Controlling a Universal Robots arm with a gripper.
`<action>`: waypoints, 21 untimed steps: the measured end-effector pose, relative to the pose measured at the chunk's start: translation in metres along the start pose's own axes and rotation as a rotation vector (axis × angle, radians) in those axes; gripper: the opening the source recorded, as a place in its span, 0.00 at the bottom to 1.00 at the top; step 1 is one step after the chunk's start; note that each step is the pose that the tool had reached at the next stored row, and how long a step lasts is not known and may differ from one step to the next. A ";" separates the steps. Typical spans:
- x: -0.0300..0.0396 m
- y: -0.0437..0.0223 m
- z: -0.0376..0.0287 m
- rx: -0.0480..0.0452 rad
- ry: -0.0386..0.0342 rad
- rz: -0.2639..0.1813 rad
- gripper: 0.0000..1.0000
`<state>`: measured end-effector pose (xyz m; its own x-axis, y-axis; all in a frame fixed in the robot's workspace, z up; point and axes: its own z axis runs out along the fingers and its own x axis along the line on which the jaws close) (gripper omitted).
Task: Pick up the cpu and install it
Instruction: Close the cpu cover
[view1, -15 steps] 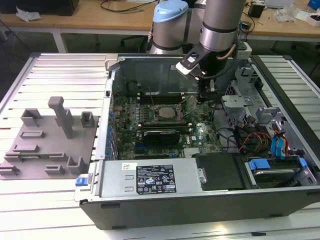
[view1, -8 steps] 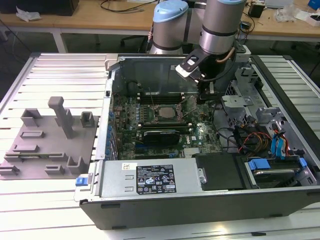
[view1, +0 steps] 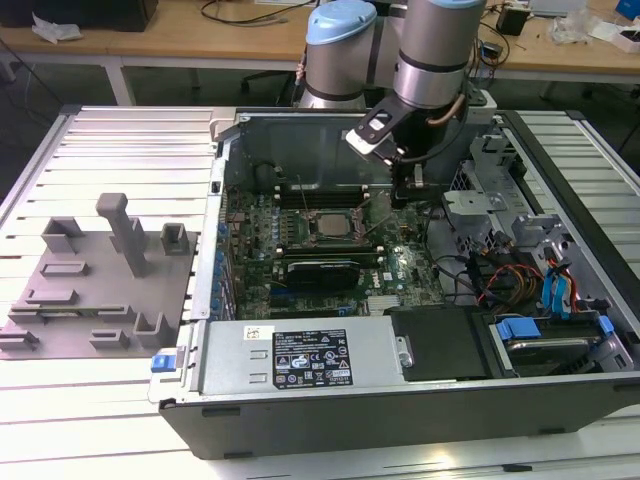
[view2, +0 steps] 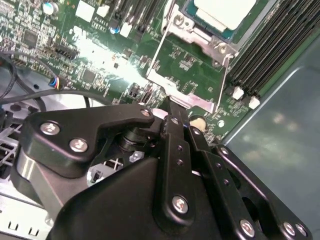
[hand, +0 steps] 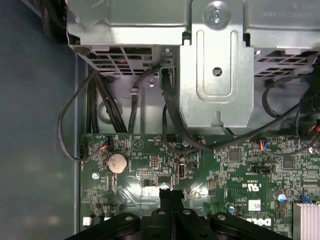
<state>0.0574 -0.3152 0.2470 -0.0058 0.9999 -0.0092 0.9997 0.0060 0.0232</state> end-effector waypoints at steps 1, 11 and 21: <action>0.0000 -0.0017 -0.0001 -0.0001 -0.0001 0.000 0.11; 0.0003 -0.0245 -0.0006 -0.0181 -0.0003 0.000 0.11; 0.0005 -0.0510 -0.0012 -0.0306 0.0029 0.003 0.11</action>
<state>0.0064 -0.3149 0.2470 -0.0030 1.0000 -0.0061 0.9986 0.0034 0.0537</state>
